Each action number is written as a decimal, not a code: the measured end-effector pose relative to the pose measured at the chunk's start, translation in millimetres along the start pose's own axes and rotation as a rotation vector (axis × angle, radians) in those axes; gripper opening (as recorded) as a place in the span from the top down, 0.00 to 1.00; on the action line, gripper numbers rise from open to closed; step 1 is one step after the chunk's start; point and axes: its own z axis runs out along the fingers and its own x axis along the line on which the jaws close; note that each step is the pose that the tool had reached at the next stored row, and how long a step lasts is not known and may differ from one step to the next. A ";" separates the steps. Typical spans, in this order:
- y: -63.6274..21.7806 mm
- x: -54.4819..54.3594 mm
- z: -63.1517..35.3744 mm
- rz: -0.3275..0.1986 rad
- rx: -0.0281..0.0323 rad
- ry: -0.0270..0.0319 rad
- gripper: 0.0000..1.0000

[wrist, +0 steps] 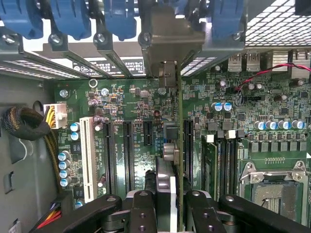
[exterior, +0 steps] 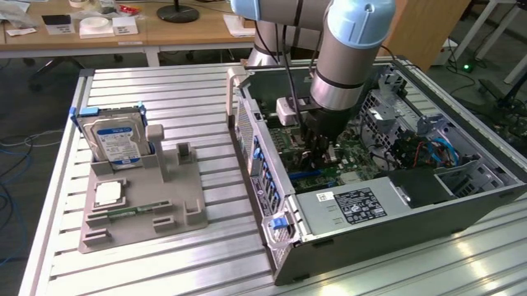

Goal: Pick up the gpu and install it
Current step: 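Insert the gpu into the slot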

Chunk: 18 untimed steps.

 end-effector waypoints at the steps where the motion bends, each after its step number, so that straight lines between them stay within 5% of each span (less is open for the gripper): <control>1: 0.0 0.0 0.0 0.000 0.0000 0.0000 0.72; 18: 0.2 0.1 5.1 0.000 0.0000 -0.0001 0.72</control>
